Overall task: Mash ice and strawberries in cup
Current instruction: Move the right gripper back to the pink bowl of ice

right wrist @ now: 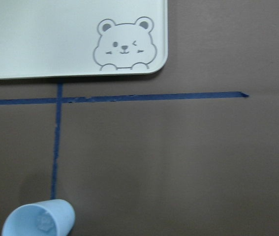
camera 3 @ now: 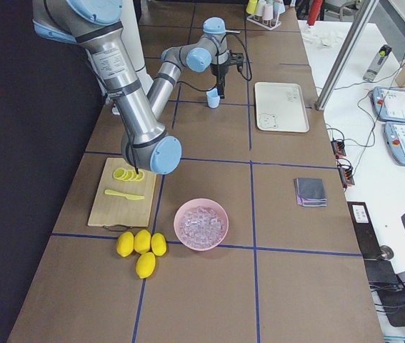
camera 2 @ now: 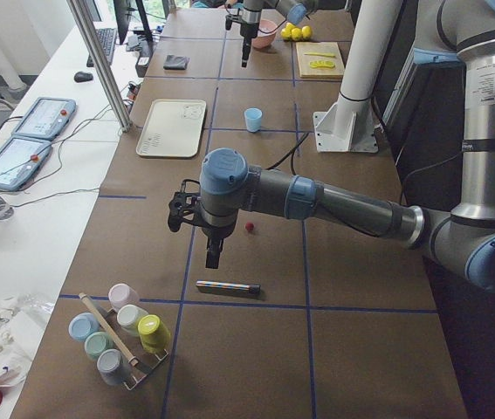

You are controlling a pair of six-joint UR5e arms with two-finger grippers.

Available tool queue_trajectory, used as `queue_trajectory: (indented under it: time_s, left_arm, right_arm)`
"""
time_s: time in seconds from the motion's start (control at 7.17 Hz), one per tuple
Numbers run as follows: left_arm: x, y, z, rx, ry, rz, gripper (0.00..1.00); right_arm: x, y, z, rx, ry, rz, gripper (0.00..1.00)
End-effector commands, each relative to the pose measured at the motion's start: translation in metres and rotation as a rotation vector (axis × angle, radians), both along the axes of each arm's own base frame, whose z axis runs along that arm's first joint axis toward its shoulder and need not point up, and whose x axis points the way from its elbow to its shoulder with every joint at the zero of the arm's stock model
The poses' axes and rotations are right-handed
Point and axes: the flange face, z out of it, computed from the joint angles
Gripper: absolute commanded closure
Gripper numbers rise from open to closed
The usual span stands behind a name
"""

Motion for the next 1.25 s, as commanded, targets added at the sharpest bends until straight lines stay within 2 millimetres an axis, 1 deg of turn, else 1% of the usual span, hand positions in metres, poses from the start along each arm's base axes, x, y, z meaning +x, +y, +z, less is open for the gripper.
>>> queue_trajectory:
  time_s: [0.0, 0.14, 0.28, 0.42, 0.56, 0.7, 0.84, 0.98, 1.12]
  left_arm:
    - [0.0, 0.0, -0.002, 0.006, 0.0, 0.0, 0.0]
    - [0.001, -0.001, -0.002, 0.008, 0.0, 0.002, 0.0]
    - [0.0, -0.001, -0.004, 0.012, 0.0, 0.0, 0.0]
    - [0.0, -0.001, -0.005, 0.014, 0.0, 0.0, 0.0]
    - [0.0, -0.001, -0.005, 0.014, 0.0, 0.0, 0.0]
    - [0.0, -0.001, -0.005, 0.012, 0.0, 0.0, 0.0]
    - [0.0, -0.001, -0.006, 0.014, 0.0, 0.0, 0.0]
    - [0.0, -0.001, -0.007, 0.017, 0.0, 0.0, 0.0]
    - [0.0, 0.001, -0.007, 0.017, 0.0, 0.0, 0.0]
  right_arm:
    - [0.06, 0.013, 0.068, 0.036, 0.09, -0.056, 0.01]
    - [0.094, 0.015, 0.096, 0.074, 0.133, -0.091, 0.01]
    - [0.119, 0.017, 0.119, 0.056, 0.121, -0.075, 0.01]
    - [0.156, 0.03, 0.164, 0.078, 0.069, -0.09, 0.01]
    - [0.201, 0.048, 0.23, 0.131, 0.033, -0.113, 0.01]
    - [0.233, 0.05, 0.283, 0.104, -0.039, -0.093, 0.01]
    - [0.259, 0.05, 0.328, 0.092, -0.075, -0.086, 0.01]
    - [0.28, 0.057, 0.357, 0.116, -0.03, -0.106, 0.01]
    - [0.291, 0.063, 0.381, 0.085, -0.007, -0.098, 0.01]
